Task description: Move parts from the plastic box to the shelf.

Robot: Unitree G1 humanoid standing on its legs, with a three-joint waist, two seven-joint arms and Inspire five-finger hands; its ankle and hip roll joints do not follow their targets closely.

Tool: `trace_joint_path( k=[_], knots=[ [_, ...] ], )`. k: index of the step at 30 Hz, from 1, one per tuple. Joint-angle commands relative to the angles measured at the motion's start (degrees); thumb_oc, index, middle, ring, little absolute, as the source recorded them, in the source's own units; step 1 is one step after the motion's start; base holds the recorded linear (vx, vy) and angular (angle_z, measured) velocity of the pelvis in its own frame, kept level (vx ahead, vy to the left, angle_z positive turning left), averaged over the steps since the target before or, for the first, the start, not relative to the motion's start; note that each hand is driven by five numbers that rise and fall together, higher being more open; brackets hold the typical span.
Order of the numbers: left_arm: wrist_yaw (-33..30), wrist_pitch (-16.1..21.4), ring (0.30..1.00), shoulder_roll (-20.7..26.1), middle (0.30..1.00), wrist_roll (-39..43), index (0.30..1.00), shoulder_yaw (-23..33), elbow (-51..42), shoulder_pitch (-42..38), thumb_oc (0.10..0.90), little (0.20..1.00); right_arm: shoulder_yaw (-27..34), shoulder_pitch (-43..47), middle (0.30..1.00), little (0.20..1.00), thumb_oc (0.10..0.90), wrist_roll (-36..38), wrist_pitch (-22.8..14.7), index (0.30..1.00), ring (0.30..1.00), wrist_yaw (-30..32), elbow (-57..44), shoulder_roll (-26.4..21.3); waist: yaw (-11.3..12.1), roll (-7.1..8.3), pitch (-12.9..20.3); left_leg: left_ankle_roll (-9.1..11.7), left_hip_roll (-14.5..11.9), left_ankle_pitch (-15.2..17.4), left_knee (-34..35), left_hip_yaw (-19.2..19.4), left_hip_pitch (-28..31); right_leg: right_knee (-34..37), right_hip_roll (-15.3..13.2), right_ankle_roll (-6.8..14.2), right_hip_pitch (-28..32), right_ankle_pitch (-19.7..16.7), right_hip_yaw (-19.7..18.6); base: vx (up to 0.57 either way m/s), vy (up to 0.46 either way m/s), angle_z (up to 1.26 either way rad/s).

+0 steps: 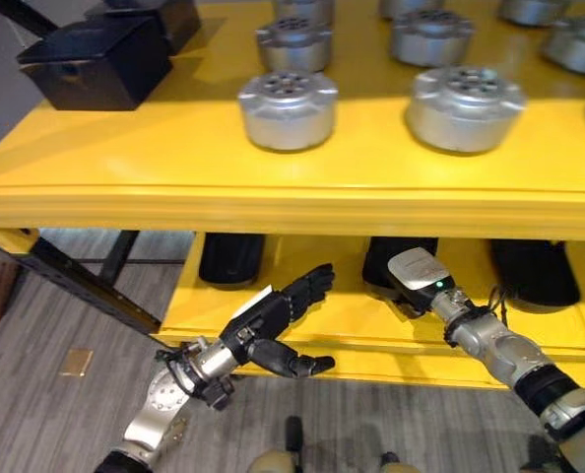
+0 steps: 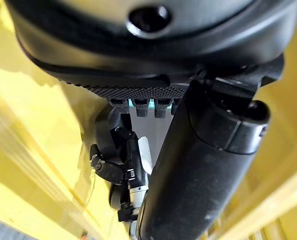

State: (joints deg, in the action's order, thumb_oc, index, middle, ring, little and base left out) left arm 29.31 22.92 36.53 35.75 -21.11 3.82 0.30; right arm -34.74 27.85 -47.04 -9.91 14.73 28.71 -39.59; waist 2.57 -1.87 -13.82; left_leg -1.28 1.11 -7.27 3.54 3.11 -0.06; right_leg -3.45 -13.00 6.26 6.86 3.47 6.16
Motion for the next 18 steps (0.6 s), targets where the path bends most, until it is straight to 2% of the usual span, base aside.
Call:
trace_joint_path(
  k=[1, 9, 12, 18],
  knots=[
    [0.9, 4.9, 1.0, 0.2, 1.0, 3.2, 1.0, 1.4, -7.2, -1.9, 0.9, 1.0, 2.4, 5.7, 0.3, 0.3, 0.4, 3.7, 1.2, 0.3, 0.3, 2.7, -5.1, -1.0, 1.6, 1.14, 2.1, 3.2, -5.3, 8.3, -4.9, -0.9, 0.7, -2.2, 3.2, 0.5, -3.7, -0.5, 1.2, 0.01, 0.206, 0.06],
    [1.2, 5.2, 1.0, -0.2, 1.0, 3.0, 1.0, 1.4, -7.0, -2.0, 0.9, 1.0, 1.2, 4.8, 0.3, 0.3, 0.4, 2.9, 0.3, 0.3, 0.3, 3.3, -4.8, 1.2, 3.1, 2.03, 1.7, 1.8, -4.1, 9.3, -5.1, -0.5, 0.1, -1.7, 1.2, 2.2, -3.8, -1.8, 1.6, -0.02, 0.107, 0.04],
    [1.6, 5.4, 1.0, -0.5, 1.0, 2.7, 1.0, 1.3, -6.9, -2.1, 0.9, 1.0, 0.6, 5.1, 0.3, 0.3, 0.4, 3.2, 0.7, 0.3, 0.3, 2.8, -4.0, 1.7, 3.7, 2.28, 1.7, 1.6, -3.8, 9.5, -5.4, -0.5, -0.5, -1.7, 1.1, 2.3, -3.8, -1.5, 1.9, -0.05, 0.017, 0.03],
    [2.3, 5.8, 1.0, -0.6, 1.0, 3.1, 1.0, 1.6, -6.6, -1.7, 0.9, 1.0, -0.1, 4.0, 0.3, 0.3, 0.4, 2.1, -1.0, 0.3, 0.3, 2.8, -3.2, 1.5, 4.1, 2.62, 1.7, 1.6, -3.9, 9.7, -5.8, -0.8, -0.7, -1.9, 1.2, 2.1, -3.5, -1.0, 2.2, -0.03, -0.009, 0.04]
  ],
)
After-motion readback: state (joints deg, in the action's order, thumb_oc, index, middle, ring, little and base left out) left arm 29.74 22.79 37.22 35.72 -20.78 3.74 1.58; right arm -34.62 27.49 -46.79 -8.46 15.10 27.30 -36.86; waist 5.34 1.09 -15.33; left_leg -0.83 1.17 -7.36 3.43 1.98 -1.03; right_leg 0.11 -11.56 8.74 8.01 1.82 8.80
